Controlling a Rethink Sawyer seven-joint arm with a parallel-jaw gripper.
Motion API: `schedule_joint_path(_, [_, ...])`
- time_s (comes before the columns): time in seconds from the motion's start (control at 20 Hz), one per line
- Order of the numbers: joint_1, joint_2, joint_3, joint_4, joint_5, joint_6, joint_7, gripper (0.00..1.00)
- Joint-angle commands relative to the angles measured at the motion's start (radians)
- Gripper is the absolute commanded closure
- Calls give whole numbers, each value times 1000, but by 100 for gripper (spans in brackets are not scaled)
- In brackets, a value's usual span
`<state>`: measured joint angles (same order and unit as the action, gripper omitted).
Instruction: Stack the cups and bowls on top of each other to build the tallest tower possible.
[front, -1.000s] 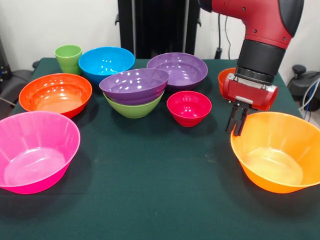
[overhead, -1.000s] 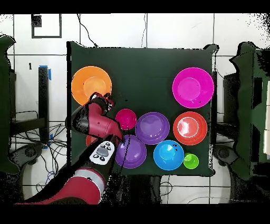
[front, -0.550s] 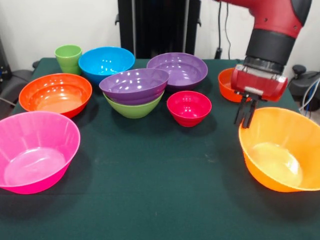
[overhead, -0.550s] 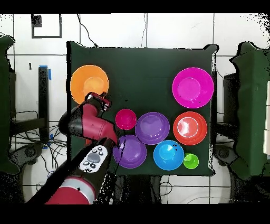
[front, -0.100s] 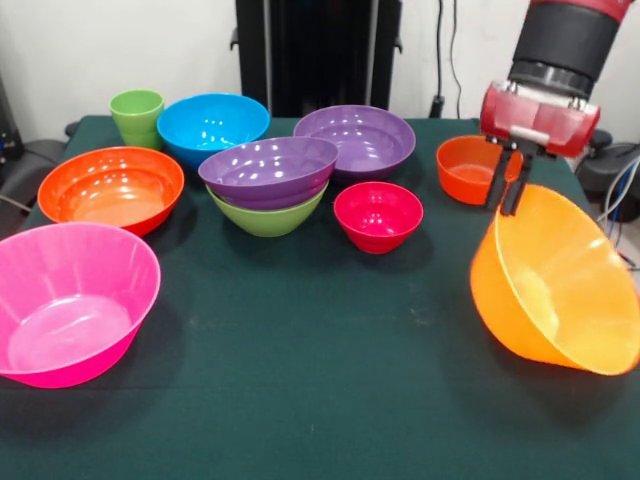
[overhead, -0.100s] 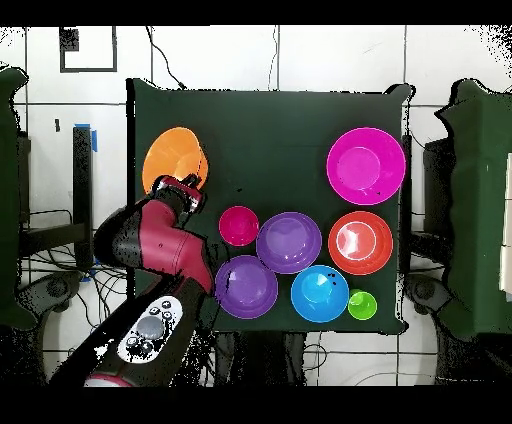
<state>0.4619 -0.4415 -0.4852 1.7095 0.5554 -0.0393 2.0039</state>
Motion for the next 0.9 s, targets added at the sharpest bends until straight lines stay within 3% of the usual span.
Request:
schedule_joint_path(0.05, [5,35,-70,39,20,132,167,100])
schedule_joint_path(0.45, [6,106,-187,20,56,159,201,100])
schedule_joint_path(0.7, [16,87,-247,-3,51,216,186,100])
schedule_joint_path(0.9, [40,113,-322,-57,51,274,193,100])
